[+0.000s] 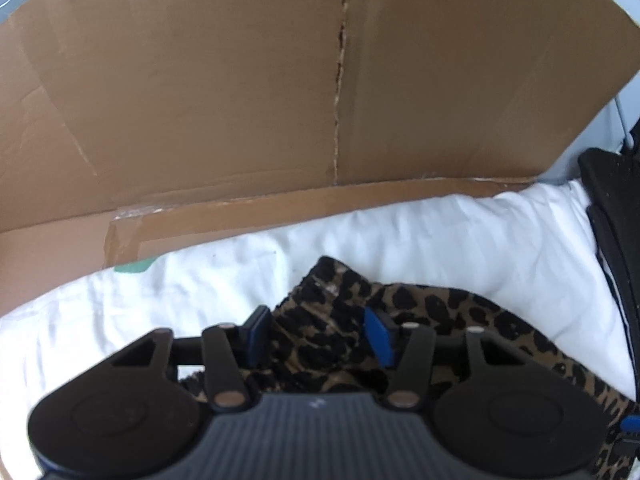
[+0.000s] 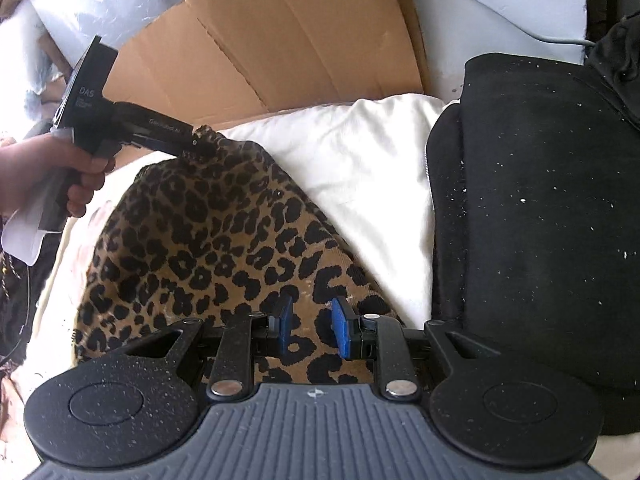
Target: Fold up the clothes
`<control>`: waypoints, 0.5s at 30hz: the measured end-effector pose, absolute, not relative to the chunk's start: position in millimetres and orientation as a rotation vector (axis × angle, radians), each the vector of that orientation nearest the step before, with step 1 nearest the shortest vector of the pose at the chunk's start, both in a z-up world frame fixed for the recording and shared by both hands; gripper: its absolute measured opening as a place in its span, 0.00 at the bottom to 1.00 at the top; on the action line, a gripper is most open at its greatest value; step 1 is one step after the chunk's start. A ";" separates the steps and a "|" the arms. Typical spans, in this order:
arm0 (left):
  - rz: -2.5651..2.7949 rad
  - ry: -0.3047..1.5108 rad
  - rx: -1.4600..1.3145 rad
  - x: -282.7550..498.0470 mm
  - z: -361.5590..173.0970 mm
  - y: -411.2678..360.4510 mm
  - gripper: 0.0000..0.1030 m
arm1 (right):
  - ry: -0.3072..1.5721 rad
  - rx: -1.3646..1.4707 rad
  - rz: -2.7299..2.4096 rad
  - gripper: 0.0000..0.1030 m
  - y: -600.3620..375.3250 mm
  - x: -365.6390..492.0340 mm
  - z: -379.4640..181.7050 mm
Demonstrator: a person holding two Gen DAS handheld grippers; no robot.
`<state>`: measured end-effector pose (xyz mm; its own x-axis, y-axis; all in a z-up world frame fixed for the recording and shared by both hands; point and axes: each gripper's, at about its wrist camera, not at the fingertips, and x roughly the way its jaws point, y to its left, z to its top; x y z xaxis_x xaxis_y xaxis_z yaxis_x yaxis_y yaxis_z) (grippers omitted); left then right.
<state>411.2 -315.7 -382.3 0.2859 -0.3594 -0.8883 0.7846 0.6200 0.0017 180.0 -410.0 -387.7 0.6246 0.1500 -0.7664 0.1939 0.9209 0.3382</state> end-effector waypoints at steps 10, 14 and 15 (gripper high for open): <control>-0.813 1.015 0.456 414.3 -386.9 -315.7 0.53 | 0.902 0.327 0.025 0.28 -386.4 208.1 -392.8; -0.816 1.029 0.454 415.9 -378.3 -312.7 0.54 | 0.903 0.305 -0.014 0.26 -389.6 217.1 -403.2; -0.817 1.023 0.461 415.2 -374.3 -311.2 0.54 | 0.902 0.305 -0.023 0.26 -392.0 218.3 -404.1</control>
